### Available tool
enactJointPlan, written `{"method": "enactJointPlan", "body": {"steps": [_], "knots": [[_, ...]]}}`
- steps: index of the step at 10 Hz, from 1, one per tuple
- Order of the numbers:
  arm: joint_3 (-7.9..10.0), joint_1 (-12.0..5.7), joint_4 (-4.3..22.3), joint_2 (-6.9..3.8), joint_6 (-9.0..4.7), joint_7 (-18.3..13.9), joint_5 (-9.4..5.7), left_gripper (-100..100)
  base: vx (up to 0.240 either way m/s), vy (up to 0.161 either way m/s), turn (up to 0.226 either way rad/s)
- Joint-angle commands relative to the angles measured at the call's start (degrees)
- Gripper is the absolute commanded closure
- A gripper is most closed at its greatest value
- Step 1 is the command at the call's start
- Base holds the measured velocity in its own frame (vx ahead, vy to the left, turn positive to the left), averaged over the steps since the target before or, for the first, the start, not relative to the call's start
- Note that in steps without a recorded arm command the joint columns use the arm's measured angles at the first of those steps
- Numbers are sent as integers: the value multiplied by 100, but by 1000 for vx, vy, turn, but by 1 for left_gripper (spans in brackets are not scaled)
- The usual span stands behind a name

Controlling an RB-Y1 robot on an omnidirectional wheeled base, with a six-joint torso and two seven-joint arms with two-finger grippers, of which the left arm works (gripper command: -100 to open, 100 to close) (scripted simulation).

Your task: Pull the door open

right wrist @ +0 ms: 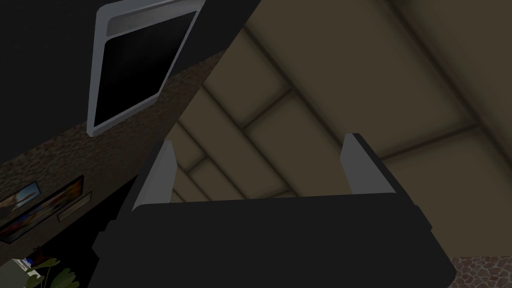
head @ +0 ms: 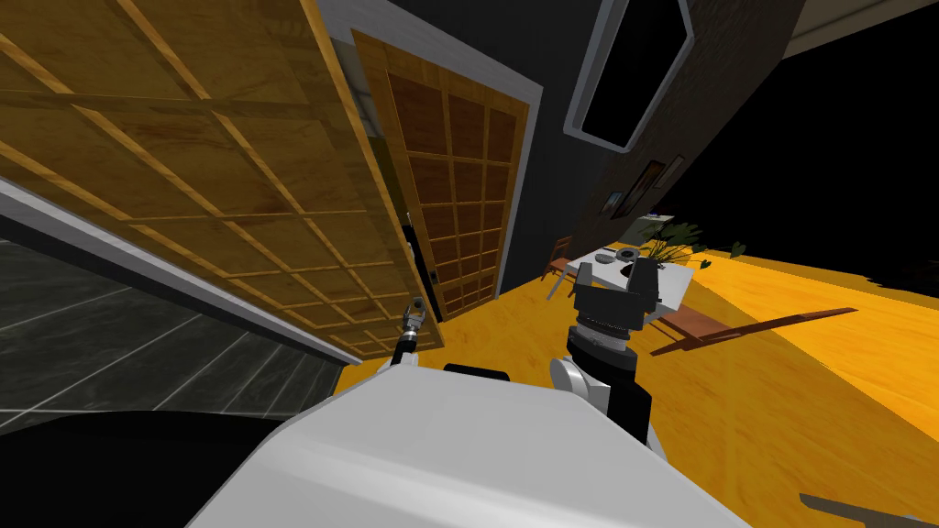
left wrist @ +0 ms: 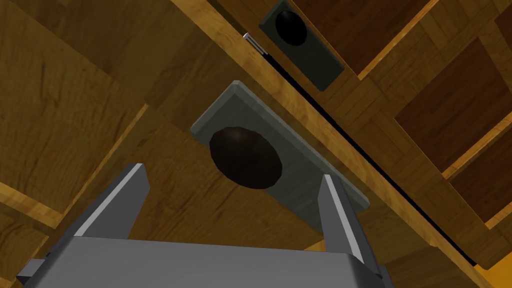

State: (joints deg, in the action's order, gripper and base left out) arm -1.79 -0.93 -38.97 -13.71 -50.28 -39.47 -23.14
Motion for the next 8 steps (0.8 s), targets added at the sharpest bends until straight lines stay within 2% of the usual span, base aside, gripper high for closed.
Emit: {"method": "enactJointPlan", "body": {"steps": [1, 2, 3, 5, 6, 7, 8], "knots": [[-21, 1, -15, 11, 4, -207, -54, -100, -41, 20, -16], [-56, 3, -40, 27, 12, -415, -144, -100, -42, 19, -32], [-56, 3, -40, 27, 12, -441, -144, -100, -36, 15, -18], [-125, 6, -91, 59, 30, -821, -325, -100, -46, 17, -51], [-125, 6, -91, 59, 30, -911, -325, -100, -49, 17, -18], [-160, 8, -116, 75, 38, -1117, -415, -100, -46, 17, -38], [-160, 8, -116, 75, 38, -1145, -415, -100, -33, 13, -20]]}}
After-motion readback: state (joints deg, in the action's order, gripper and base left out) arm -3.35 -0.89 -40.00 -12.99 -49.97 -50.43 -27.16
